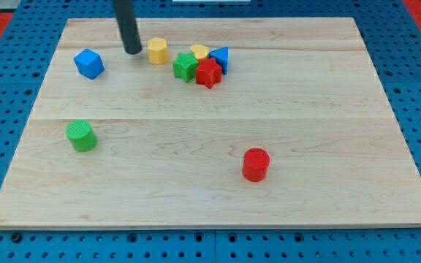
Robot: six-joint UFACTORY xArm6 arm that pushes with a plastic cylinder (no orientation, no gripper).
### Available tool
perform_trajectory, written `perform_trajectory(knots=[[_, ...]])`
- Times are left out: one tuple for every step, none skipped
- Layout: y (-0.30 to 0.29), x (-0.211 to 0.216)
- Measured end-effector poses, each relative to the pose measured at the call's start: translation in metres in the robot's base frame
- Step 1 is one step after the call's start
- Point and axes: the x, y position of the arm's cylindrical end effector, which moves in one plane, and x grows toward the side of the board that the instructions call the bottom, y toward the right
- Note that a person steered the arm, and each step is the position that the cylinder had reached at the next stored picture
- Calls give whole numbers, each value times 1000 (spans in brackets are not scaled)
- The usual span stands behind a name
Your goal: Slide the blue cube up a bit
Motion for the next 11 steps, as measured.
perform_trajectory(knots=[[44, 0], [70, 0], [45, -15], [27, -19], [22, 32], [16, 65], [5, 89], [-34, 93], [-76, 91], [-87, 72], [-87, 54]])
